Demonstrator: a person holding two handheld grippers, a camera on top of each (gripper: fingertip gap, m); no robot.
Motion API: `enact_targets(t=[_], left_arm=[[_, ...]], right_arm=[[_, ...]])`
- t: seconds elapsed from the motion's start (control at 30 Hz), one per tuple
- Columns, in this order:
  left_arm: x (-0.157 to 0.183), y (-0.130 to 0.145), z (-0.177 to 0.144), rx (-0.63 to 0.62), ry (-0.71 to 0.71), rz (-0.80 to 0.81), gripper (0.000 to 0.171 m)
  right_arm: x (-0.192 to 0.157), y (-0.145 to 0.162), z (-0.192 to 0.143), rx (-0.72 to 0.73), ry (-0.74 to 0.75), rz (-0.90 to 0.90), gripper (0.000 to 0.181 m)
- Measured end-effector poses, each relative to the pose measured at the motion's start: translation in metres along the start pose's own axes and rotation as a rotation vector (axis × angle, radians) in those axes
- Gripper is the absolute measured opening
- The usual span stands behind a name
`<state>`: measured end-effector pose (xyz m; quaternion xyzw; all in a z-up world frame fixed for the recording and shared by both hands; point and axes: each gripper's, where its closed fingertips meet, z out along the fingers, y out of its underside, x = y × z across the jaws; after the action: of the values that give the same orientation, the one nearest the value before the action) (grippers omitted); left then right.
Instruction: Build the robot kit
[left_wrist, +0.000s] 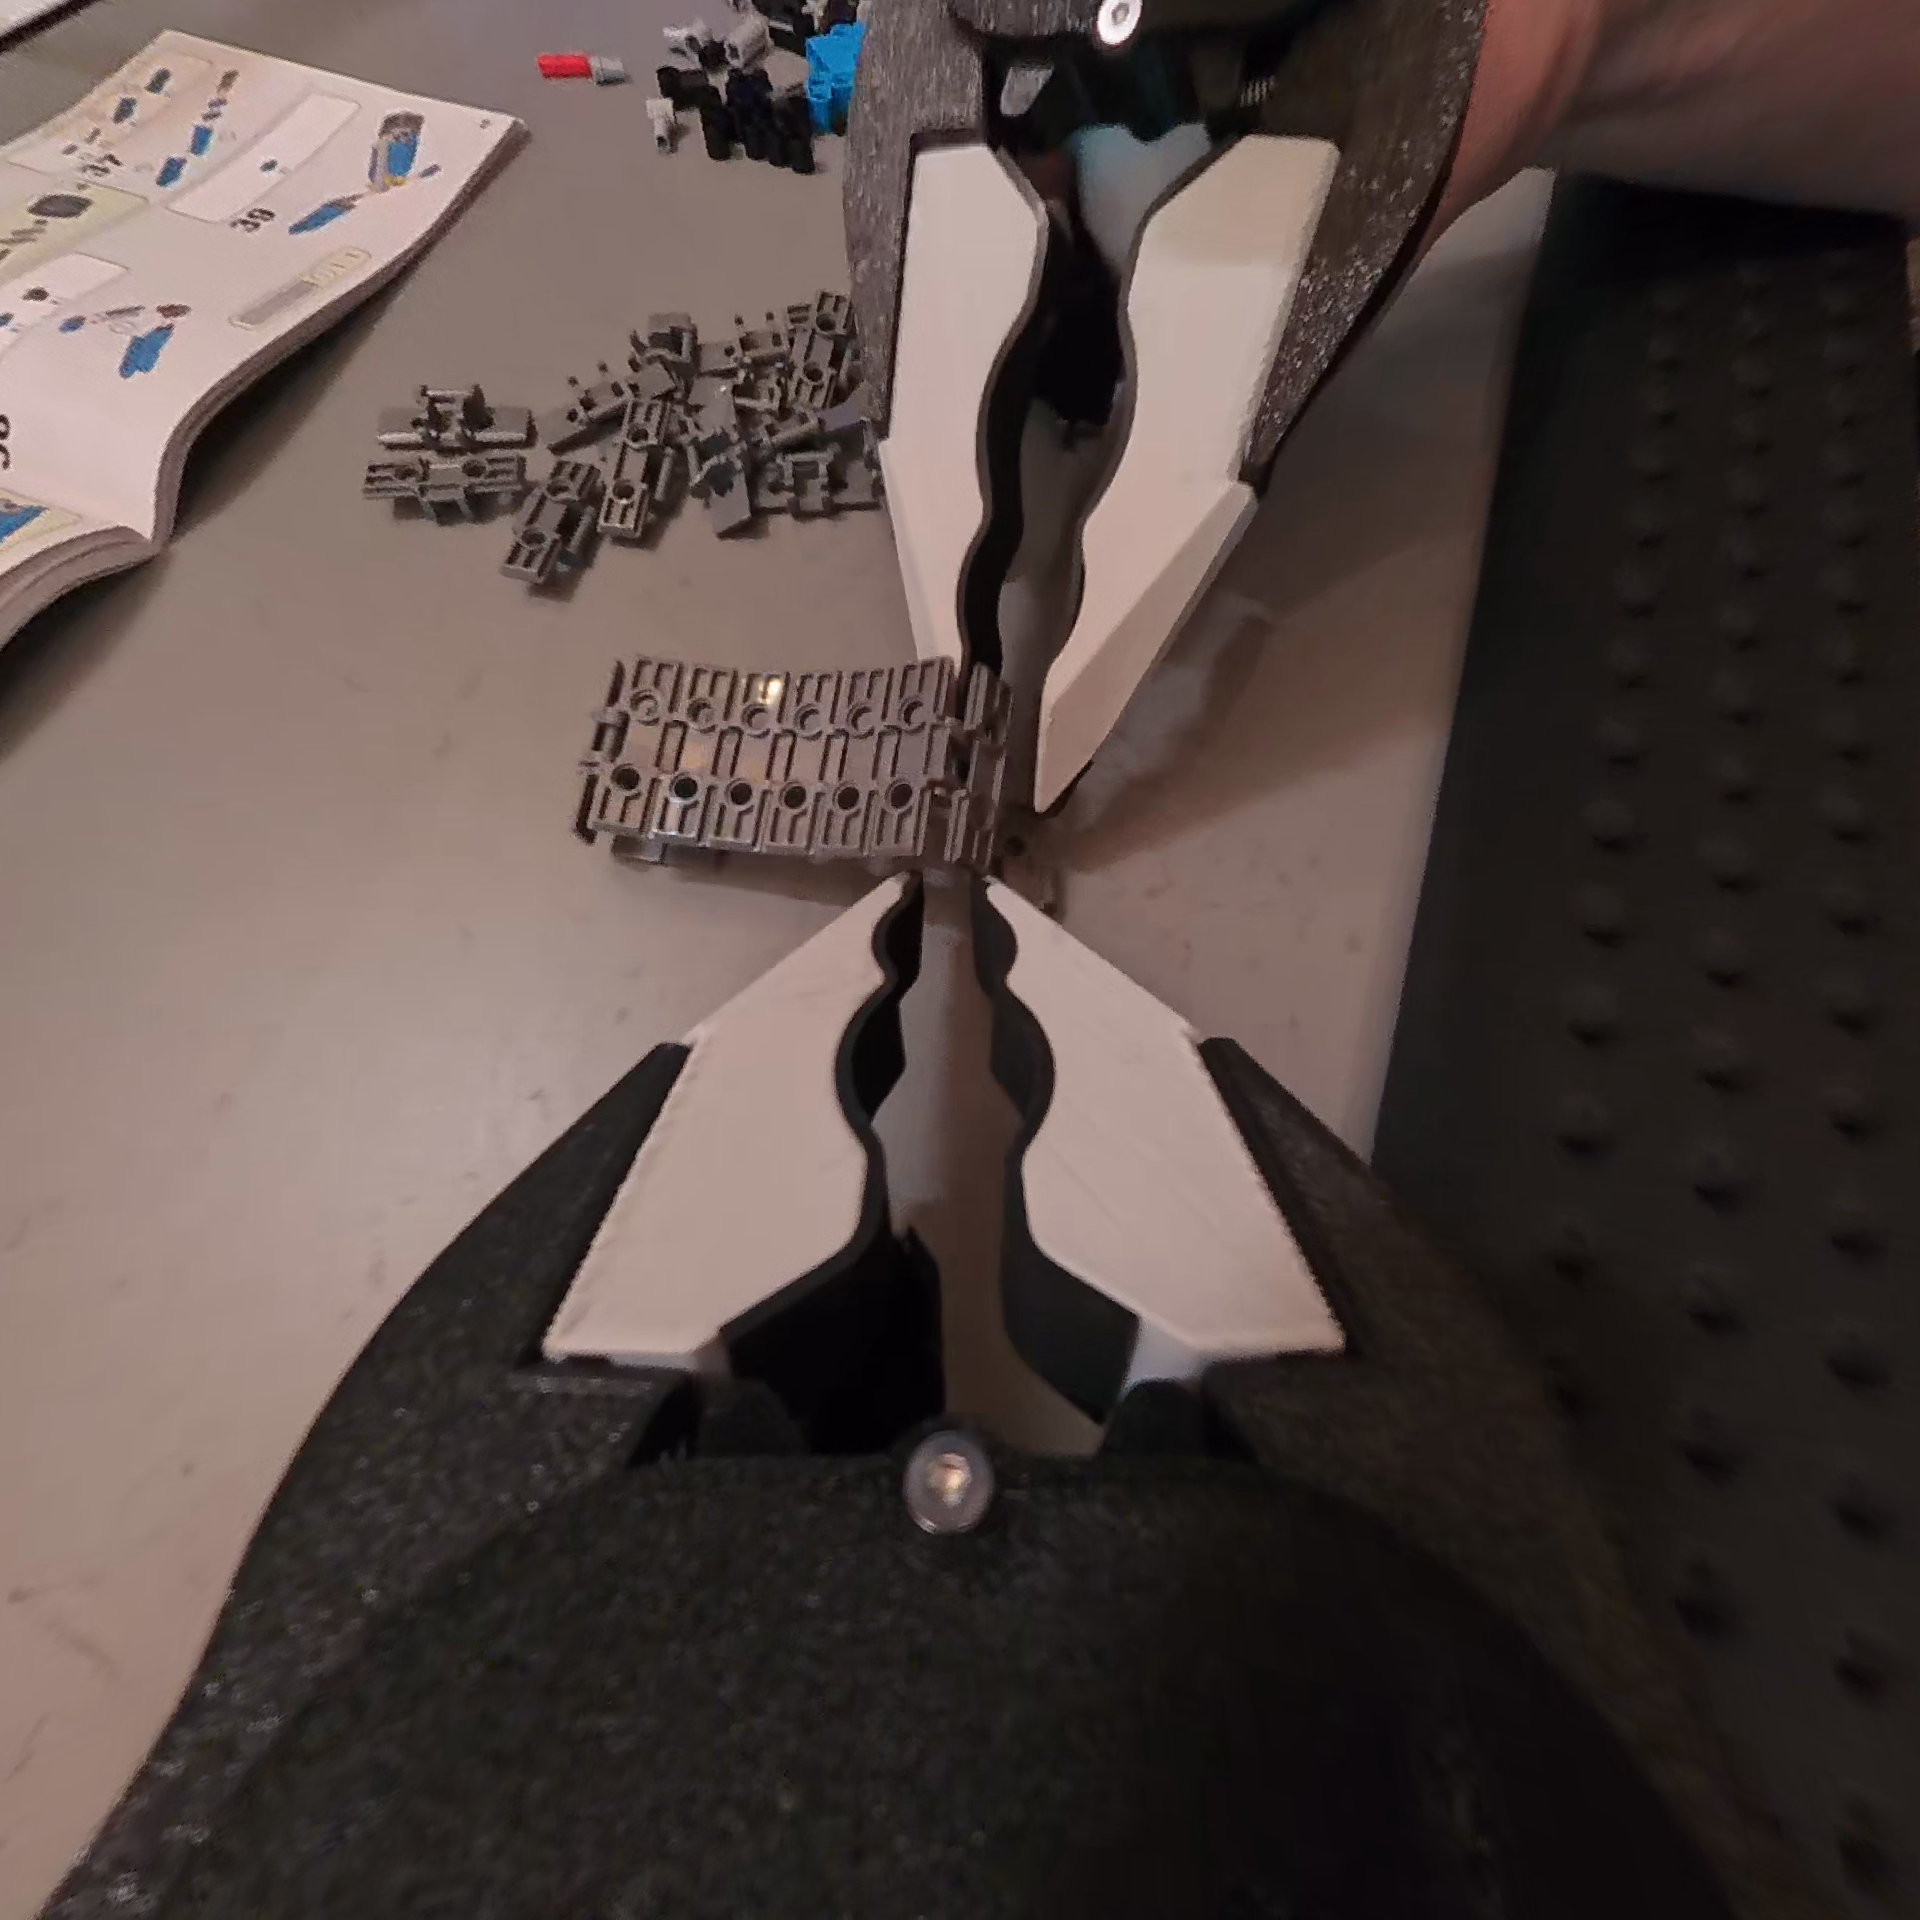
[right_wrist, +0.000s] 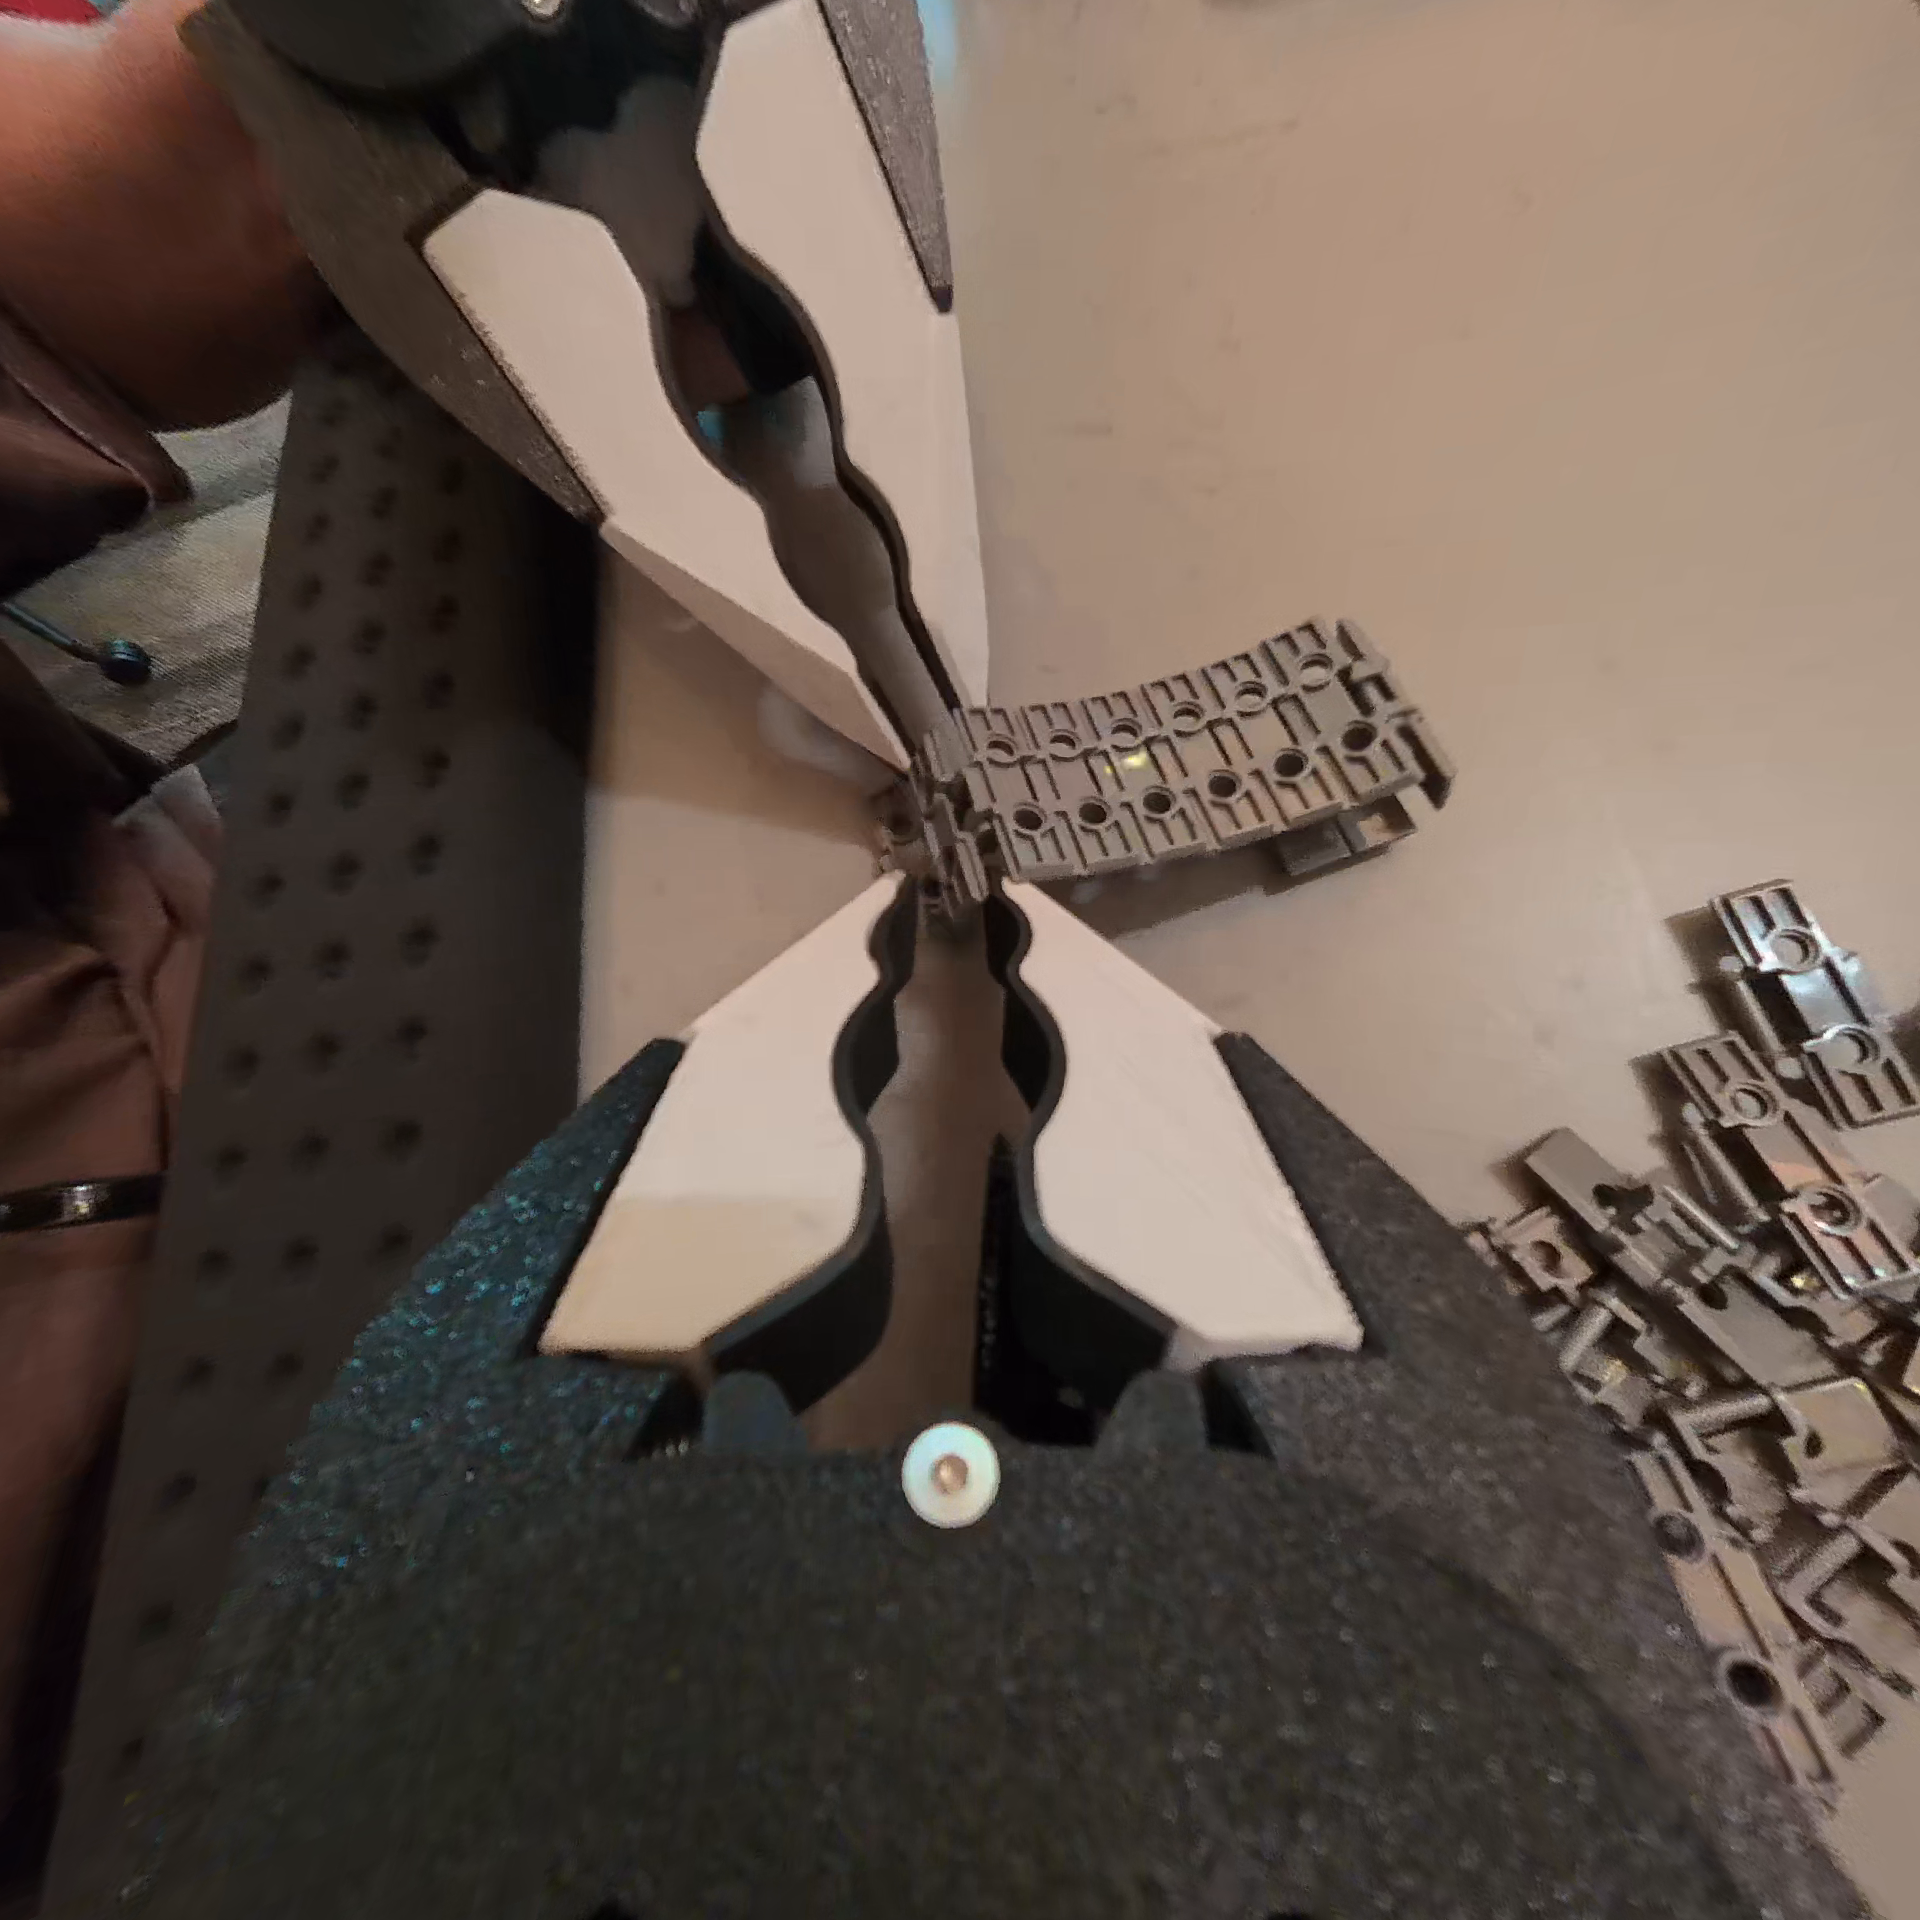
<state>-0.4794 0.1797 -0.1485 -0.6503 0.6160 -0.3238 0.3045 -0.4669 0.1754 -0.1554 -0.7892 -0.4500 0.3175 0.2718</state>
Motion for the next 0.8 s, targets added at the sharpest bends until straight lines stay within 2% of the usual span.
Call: enact_targets(t=[0.27, 0.6, 0.63, 0.67, 0.7, 0.8], left_arm=[[0.007, -0.001, -0.013, 0.048, 0.064, -0.078, 0.008], [-0.004, -0.016, -0.025, 0.198, 0.209, -0.4, 0.005], [-0.005, -0.018, -0.026, 0.211, 0.238, -0.444, 0.008], [-0.001, -0.021, -0.029, 0.227, 0.299, -0.477, 0.019], [0.001, -0.024, -0.031, 0.241, 0.343, -0.513, 0.019], [-0.007, -0.017, -0.025, 0.219, 0.307, -0.557, 0.027]], right_arm=[[-0.01, -0.017, 0.006, 0.042, -0.064, 0.01, 0.014], [-0.005, -0.036, 0.002, 0.157, -0.126, 0.168, 0.009], [-0.003, -0.038, 0.001, 0.167, -0.114, 0.174, 0.009], [0.005, -0.037, 0.001, 0.167, -0.07, 0.192, 0.008], [0.011, -0.037, 0.001, 0.17, -0.035, 0.199, 0.008], [0.001, -0.04, 0.0, 0.198, -0.127, 0.243, 0.007]])
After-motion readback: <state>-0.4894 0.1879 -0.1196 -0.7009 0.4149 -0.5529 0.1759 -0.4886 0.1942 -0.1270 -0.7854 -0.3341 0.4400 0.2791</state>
